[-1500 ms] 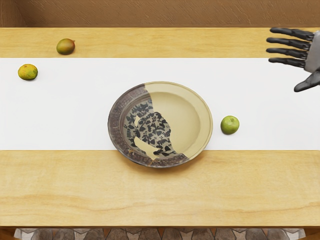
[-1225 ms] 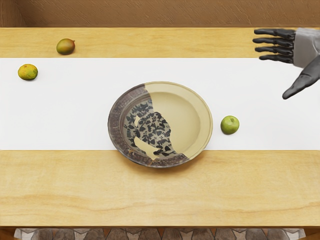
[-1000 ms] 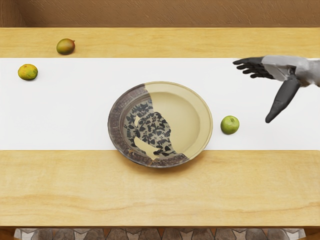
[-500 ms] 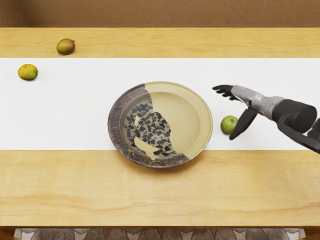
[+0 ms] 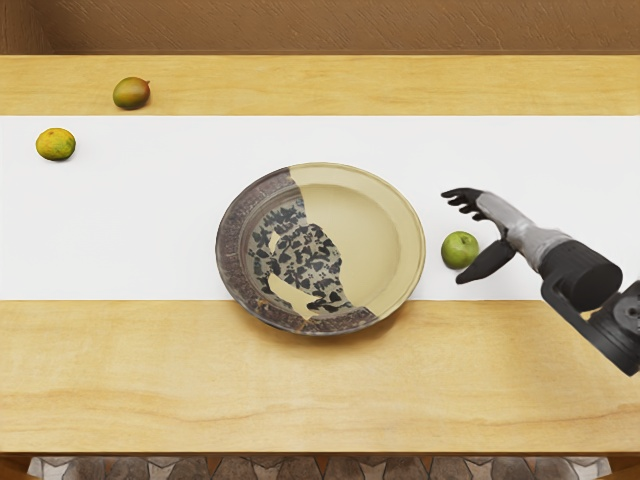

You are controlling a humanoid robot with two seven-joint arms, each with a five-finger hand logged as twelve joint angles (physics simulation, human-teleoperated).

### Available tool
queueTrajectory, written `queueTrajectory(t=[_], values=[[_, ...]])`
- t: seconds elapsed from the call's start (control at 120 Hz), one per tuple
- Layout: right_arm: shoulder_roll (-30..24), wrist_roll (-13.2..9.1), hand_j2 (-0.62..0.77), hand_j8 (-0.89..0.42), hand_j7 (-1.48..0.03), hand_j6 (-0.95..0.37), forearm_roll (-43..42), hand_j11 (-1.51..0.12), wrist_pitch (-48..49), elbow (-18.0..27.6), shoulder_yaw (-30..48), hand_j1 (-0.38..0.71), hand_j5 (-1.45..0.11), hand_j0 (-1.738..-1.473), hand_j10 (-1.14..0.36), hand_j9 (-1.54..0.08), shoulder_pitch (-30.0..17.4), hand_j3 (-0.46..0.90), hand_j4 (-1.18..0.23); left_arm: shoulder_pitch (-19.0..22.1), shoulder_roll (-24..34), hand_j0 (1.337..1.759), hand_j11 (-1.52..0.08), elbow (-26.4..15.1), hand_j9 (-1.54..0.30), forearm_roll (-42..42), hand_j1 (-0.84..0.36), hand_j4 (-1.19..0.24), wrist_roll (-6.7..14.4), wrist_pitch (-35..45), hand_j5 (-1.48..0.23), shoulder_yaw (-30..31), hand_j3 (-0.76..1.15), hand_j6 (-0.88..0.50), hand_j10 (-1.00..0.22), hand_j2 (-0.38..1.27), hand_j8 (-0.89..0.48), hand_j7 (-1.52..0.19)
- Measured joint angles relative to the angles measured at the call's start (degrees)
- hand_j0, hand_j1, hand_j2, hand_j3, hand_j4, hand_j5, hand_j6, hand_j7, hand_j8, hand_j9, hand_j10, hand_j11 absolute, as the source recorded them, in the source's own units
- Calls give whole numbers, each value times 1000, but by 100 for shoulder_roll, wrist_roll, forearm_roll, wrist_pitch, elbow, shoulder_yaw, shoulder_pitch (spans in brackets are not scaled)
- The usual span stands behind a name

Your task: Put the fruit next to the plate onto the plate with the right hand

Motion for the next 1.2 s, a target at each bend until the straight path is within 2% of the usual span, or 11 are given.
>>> queueTrajectory(t=[0.35, 0.925, 1.092, 1.2], values=[[328, -7, -61, -327, -421, -328, -36, -421, -81, -258, -14, 37, -421, -1658, -326, -421, -51, 0, -326, 0, 0, 1658, 0, -2, 0, 0, 349, 0, 0, 0, 0, 0, 0, 0, 0, 0, 0, 0], [283, -8, -83, -440, -563, -436, -36, -563, -32, -409, -67, 168, -562, -1658, -435, -563, -61, 0, -436, 0, 0, 1658, 0, -1, 0, 0, 349, 0, 0, 0, 0, 0, 0, 0, 0, 0, 0, 0], [281, -39, -46, -392, -665, -521, -71, -671, 65, -419, -88, 250, -637, -1657, -471, -670, -53, 0, -536, 0, 0, 1658, 0, -1, 0, 1, 349, 0, 0, 0, 0, -1, 0, 0, 0, 0, 0, 0], [277, -46, 2, -360, -718, -499, -62, -725, 98, -416, -83, 273, -687, -1655, -451, -719, -50, 0, -579, 0, 0, 1658, 0, -2, 0, 1, 349, 0, 0, 0, 0, -1, 0, 0, 0, 0, 0, 0]])
